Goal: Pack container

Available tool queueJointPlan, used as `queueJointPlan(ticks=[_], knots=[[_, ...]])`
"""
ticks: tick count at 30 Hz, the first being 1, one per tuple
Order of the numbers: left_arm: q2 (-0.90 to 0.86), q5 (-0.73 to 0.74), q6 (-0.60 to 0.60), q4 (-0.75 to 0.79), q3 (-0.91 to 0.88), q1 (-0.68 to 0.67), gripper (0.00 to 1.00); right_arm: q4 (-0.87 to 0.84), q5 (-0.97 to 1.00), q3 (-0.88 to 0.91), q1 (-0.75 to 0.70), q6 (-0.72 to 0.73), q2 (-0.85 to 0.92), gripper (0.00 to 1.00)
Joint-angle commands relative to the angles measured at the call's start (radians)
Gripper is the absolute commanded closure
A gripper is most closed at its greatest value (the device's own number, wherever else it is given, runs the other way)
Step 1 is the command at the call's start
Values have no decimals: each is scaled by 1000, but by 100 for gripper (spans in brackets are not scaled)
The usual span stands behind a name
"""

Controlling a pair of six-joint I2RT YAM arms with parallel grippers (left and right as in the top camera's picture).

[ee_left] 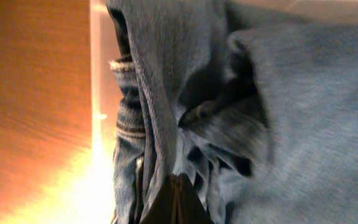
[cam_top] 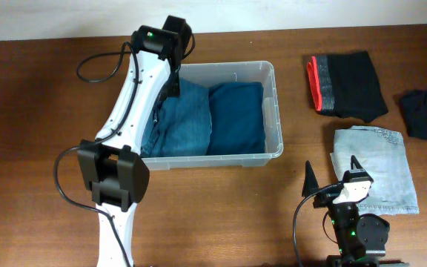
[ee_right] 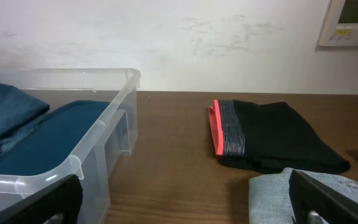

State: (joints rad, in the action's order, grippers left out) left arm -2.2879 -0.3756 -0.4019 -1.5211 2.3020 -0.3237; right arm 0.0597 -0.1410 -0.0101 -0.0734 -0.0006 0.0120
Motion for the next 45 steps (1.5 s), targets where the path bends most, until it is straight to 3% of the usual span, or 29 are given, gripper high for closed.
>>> queueJointPlan(ticks=[1,20,29,45], knots=[[-7,-14,-17,28,-63,6,99,5,-6,5,-6,-3,-9,1],[-24,-14,-24,223,-327,17,99,5,-6,5,-6,-3,-9,1],[-63,-6,-24,232,-338,19,99,5,-6,5,-6,-3,-9,2],[-63,151,1,305,-338,19,99,5,-6,5,-6,-3,-9,1]])
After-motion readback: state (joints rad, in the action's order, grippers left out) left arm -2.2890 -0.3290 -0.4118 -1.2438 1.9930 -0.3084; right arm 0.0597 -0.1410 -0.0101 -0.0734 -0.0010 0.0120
